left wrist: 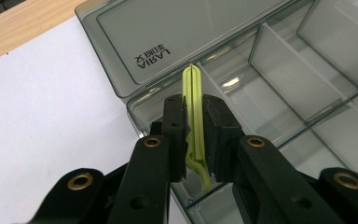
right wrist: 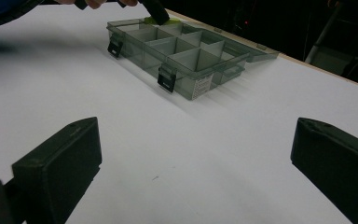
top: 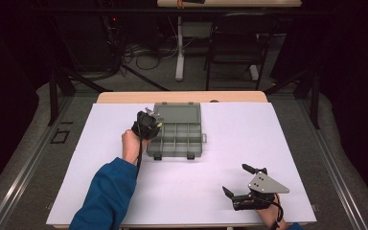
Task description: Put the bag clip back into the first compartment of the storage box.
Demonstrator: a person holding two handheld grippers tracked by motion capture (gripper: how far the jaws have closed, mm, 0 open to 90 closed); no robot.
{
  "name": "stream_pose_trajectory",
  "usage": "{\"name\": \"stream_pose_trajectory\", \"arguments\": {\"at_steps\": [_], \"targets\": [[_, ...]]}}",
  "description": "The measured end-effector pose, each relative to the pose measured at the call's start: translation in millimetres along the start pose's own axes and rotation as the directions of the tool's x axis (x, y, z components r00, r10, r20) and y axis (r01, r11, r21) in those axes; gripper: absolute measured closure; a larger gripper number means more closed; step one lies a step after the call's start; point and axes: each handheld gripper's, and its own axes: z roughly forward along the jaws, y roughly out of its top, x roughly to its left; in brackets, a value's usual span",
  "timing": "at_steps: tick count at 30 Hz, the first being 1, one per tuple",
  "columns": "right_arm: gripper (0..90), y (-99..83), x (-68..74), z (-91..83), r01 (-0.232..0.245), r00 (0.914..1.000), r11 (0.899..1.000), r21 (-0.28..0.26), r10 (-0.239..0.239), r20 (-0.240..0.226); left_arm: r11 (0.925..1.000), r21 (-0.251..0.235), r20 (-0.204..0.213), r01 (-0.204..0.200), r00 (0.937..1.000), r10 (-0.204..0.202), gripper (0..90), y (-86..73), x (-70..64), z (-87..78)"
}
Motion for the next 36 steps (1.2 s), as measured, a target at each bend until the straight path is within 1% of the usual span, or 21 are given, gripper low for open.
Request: {"name": "stream_pose_trajectory", "arguments": {"at_steps": [7,13,16,17,18,19,20,21,22,24,26,31,33,36], "targets": [[1.4,0.1,-0.3,0.2,0.005,1.0,1.0,-0.001,-0.005,-0.001,1.0,-0.001,-0.002,0.0,1.0,0.0,79.7,-0.6,-0.8,1.8],[1.4,0.2,-0.3,0.4,0.006,1.0,1.0,0.0,-0.006,-0.003,1.0,-0.001,0.006,0.002,1.0,-0.002,79.6,-1.3,-0.7,2.5],[1.4,0.1,-0.3,0.5,0.005,1.0,1.0,0.002,-0.005,-0.005,1.0,-0.008,0.003,0.004,1.0,-0.004,79.1,-1.5,-0.3,2.6],[1.4,0.1,-0.2,0.4,0.005,1.0,1.0,0.002,-0.005,-0.005,0.9999,-0.009,0.004,0.004,1.0,-0.004,75.4,-1.4,0.1,2.3],[1.4,0.1,-0.2,0.4,0.005,1.0,1.0,0.001,-0.005,-0.006,0.9999,-0.012,0.007,0.006,1.0,-0.006,68.3,-1.4,0.2,2.0],[1.4,0.1,-0.3,0.3,0.006,1.0,1.0,0.0,-0.006,-0.004,0.9998,-0.017,0.018,0.007,0.9998,-0.007,59.6,-1.3,0.3,1.0],[1.4,0.1,-0.3,0.2,0.005,1.0,1.0,0.0,-0.005,-0.004,0.9997,-0.022,0.011,0.005,0.9999,-0.005,52.3,-1.3,0.2,-0.9],[1.4,0.1,-0.1,0.1,0.002,1.0,1.0,-0.002,-0.002,-0.004,0.9993,-0.034,0.0,0.012,0.9999,-0.012,45.3,-1.2,0.1,-3.4],[1.4,0.1,0.1,0.0,-0.001,1.0,1.0,0.0,0.001,-0.004,0.9988,-0.045,0.002,0.02,0.9998,-0.02,35.7,-1.1,0.4,-6.7],[1.4,0.2,0.0,0.1,0.003,1.0,1.0,-0.001,-0.003,-0.005,0.9979,-0.061,-0.003,0.022,0.9998,-0.022,25.5,-0.8,0.5,-13.4],[1.5,0.4,0.3,0.1,0.006,1.0,1.0,-0.001,-0.006,-0.006,0.9975,-0.069,-0.005,0.017,0.9998,-0.017,17.5,-0.7,0.7,-20.3],[1.5,0.4,0.5,-0.4,0.003,1.0,1.0,-0.003,-0.003,-0.003,0.9945,-0.105,-0.007,0.003,1.0,-0.004,12.4,-3.4,-0.6,-37.7],[1.5,0.5,0.7,-0.5,0.007,1.0,1.0,-0.002,-0.007,-0.003,0.9926,-0.122,-0.009,-0.006,0.9999,0.005,12.0,-4.8,-1.7,-45.6],[1.5,0.4,0.7,-0.4,0.004,1.0,1.0,-0.002,-0.004,-0.002,0.9896,-0.144,0.006,-0.013,0.9999,0.014,11.8,-8.0,-3.4,-57.9]]}}
